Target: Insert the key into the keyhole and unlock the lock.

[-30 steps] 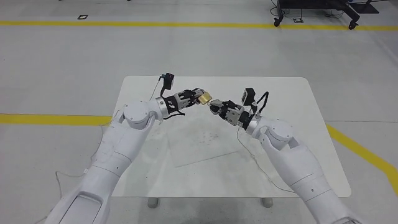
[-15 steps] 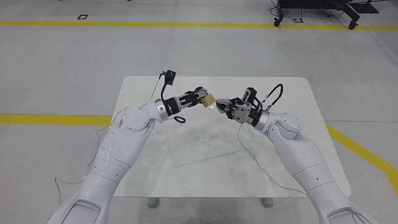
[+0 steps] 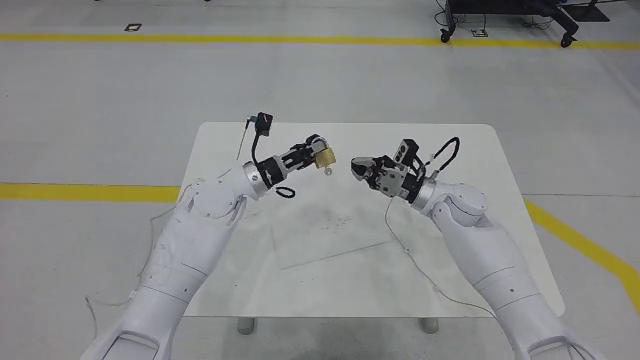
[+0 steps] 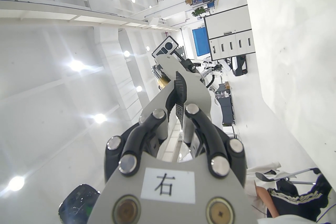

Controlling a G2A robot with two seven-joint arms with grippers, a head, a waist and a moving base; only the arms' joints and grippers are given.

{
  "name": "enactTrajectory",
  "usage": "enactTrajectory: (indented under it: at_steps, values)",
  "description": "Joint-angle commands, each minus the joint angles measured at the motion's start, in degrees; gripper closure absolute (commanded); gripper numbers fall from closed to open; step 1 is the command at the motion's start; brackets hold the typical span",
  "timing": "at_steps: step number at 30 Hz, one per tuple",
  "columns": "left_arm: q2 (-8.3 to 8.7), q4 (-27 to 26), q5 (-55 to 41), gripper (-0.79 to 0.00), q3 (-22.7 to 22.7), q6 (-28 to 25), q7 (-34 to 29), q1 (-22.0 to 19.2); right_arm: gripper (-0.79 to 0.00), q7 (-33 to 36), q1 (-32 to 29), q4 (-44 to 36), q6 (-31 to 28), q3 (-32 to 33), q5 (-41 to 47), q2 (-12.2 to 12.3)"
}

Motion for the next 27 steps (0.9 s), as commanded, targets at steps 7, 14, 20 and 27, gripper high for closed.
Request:
enactTrajectory:
  at_steps: [7,14,20,27]
  values:
    - [-0.11,1.0,-1.7,0.000,0.3,5.5,-1.4,-0.6,-0.785,0.1,0.0,0.1,0.1,0.0,0.1,0.0]
    - [-0.11,1.0,-1.7,0.000,0.3,5.5,-1.4,-0.6,-0.785,0.1,0.0,0.1,0.1,0.0,0.1,0.0]
    - [-0.11,1.0,-1.7,0.000,0.3,5.5,-1.4,-0.6,-0.785,0.1,0.0,0.1,0.1,0.0,0.1,0.0]
    - [-0.49,-0.5,-1.9,0.000,0.6,3.3,4.0,1.0,-0.785,0.0,-1.2,-1.0,-0.6,0.7,2.7,-0.1]
